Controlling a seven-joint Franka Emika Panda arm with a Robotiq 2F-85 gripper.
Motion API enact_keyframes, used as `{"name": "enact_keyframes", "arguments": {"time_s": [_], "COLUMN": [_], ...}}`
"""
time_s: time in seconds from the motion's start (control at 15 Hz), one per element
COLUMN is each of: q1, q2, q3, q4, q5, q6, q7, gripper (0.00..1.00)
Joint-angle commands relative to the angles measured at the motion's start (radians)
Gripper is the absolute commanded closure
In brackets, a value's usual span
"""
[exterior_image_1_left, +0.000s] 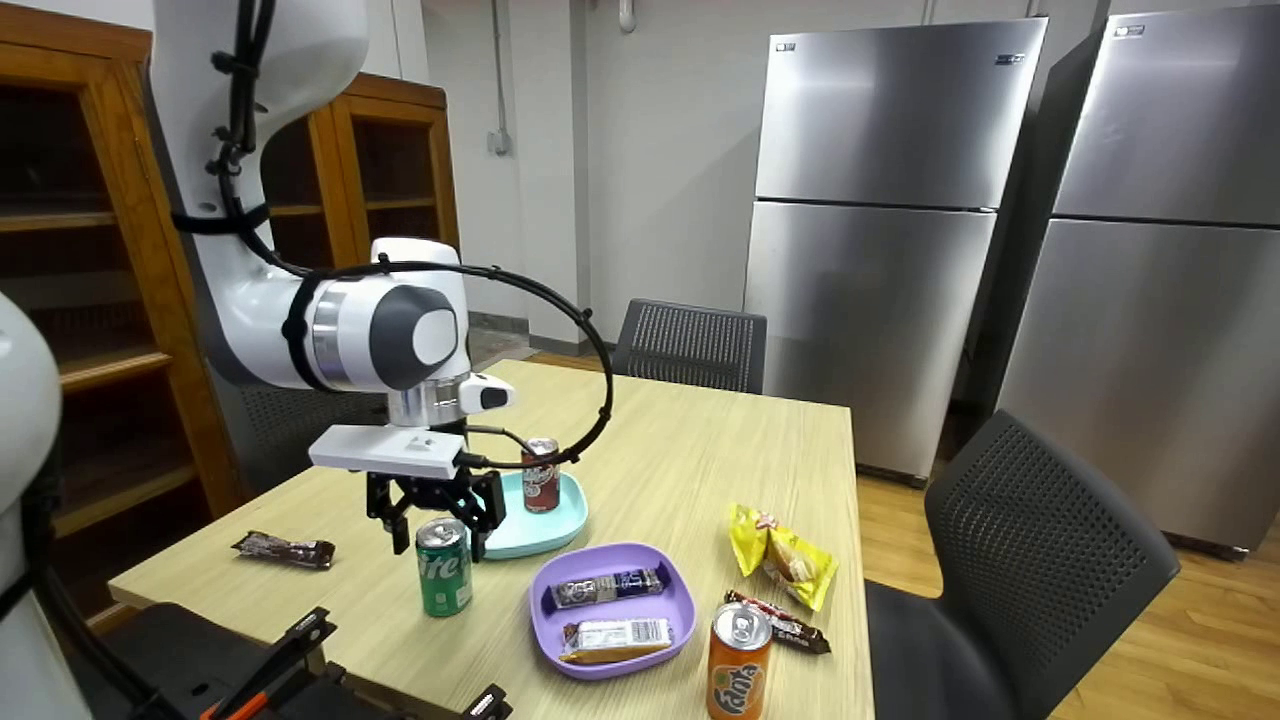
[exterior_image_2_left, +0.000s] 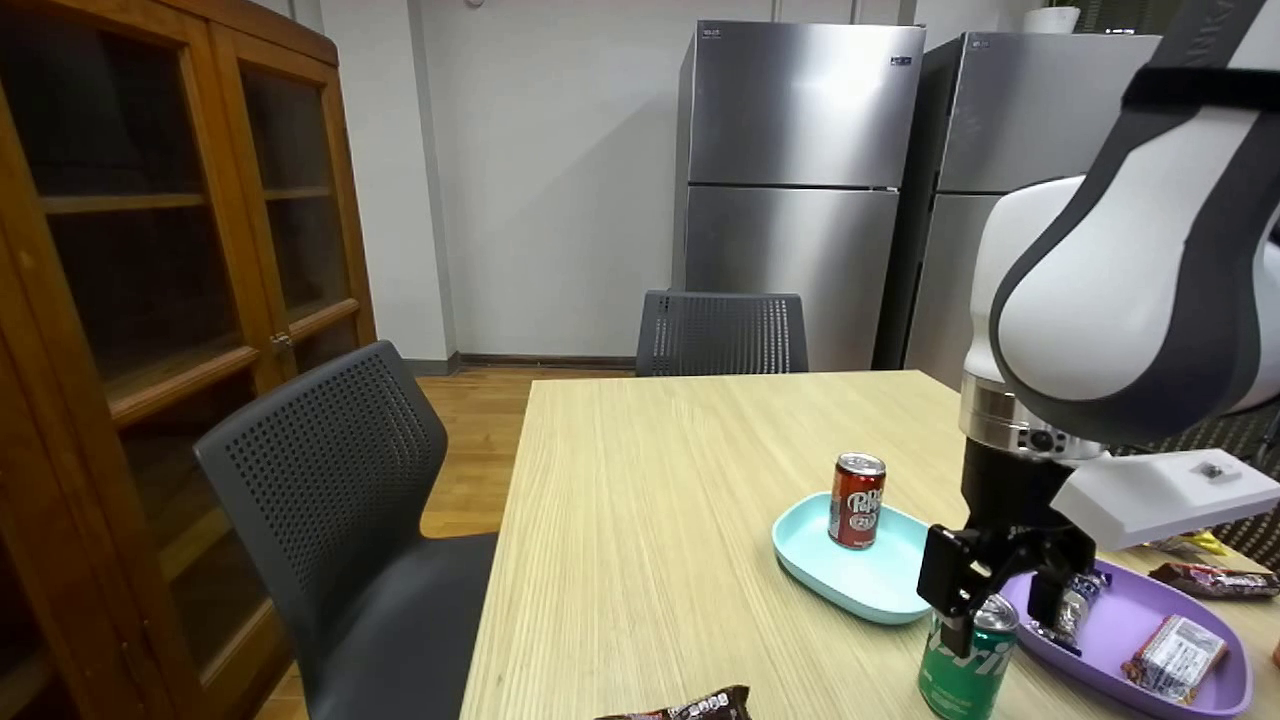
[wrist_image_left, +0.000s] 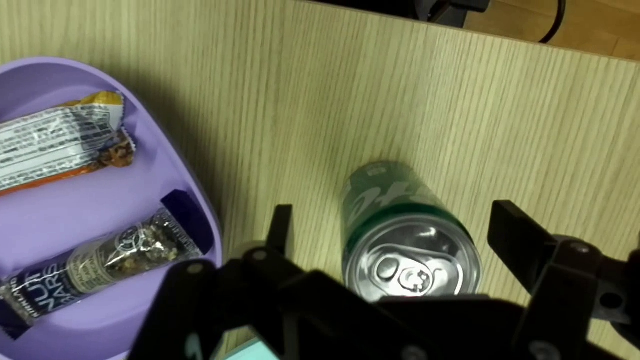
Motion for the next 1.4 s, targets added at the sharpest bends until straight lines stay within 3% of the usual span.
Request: {"name": "enact_keyframes", "arguments": {"time_s": [0.0,0.8,0.87,1.0,1.13,1.2,1.33], "q1": [0.036,0.065,0.069,0.075,0.08,0.05,0.06], "q2": [0.018,0.047,0.048,0.051,0.052,0.054,0.056], "q3": [-0.024,-0.035,-0.038,-0.043,-0.047,-0.013,-0.023], "q4": [0.003,0.015,0.012,0.011,0.009,0.005,0.005], "q5": [-0.038,-0.024,-0.03,-0.033,-0.032,0.0,-0.007], "q6": [0.022,0.062,0.073,0.084,0.096,0.107,0.113], "q7": [0.051,0.046,0.045,0.044,0.044,0.013,0.02], "gripper": [0.0,0.0,0.25,0.32,0.51,0.58,0.62]}}
